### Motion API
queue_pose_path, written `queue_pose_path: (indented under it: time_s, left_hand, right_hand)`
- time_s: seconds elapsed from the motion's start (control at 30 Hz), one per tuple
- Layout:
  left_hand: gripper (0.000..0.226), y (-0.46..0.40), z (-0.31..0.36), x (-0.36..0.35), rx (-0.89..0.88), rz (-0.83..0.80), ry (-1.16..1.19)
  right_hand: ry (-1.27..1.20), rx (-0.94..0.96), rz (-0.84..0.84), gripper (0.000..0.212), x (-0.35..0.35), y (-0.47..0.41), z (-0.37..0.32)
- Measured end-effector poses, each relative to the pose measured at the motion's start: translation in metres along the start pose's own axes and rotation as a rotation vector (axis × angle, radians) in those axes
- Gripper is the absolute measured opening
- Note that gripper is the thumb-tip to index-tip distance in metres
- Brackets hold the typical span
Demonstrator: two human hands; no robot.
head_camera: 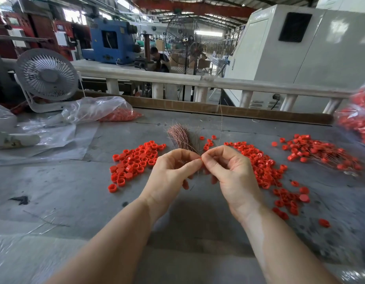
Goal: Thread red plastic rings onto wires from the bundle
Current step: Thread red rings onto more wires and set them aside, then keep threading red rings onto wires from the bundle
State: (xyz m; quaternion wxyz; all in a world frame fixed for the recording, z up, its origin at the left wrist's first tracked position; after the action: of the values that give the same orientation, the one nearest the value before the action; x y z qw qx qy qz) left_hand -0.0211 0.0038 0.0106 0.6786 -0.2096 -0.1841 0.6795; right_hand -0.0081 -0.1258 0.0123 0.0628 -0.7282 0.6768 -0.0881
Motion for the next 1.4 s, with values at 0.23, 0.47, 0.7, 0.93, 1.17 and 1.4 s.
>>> queue_pose_path:
  time_s: [0.23,0.47,0.7,0.93,1.17,1.4]
  left_hand:
    - [0.009,0.0,-0.004,-0.004,0.041,-0.037,-0.058]
    - [0.004,0.0,-0.008,-0.003,0.055,-0.017,-0.174]
    - [0.001,-0.002,-0.011,0.001,0.04,0.023,-0.259]
    - [0.002,-0.003,-0.011,0.003,0.044,0.041,-0.287]
    - [0.001,-0.002,-0.015,0.005,0.064,0.032,-0.369]
    - [0.005,-0.002,-0.019,0.006,0.067,0.04,-0.446]
  right_hand:
    - [-0.003,-0.055,0.134,0.021,0.003,-0.002,0.001]
    - [-0.199,-0.189,0.215,0.02,0.011,-0.004,-0.003]
    - [-0.472,-0.24,0.561,0.02,0.045,-0.012,-0.007]
    - [-0.74,-0.205,0.837,0.023,0.087,-0.017,-0.004]
    - [-0.316,-0.426,0.885,0.024,0.126,-0.015,0.004]
    - [0.442,-0.436,0.792,0.033,0.117,-0.016,0.004]
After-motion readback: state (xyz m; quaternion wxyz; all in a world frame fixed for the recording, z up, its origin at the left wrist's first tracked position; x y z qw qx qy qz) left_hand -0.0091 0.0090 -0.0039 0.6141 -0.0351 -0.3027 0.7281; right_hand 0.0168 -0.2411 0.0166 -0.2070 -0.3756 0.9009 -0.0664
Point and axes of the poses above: each hand's wrist, its own y-axis away from the middle knuckle, its own x-axis out of the back of the hand, z = x × y, the point moved 1 cm from there along -y, towards the middle knuckle, and after that the axes turned 15 degrees about -x, right-handed, at the moved point
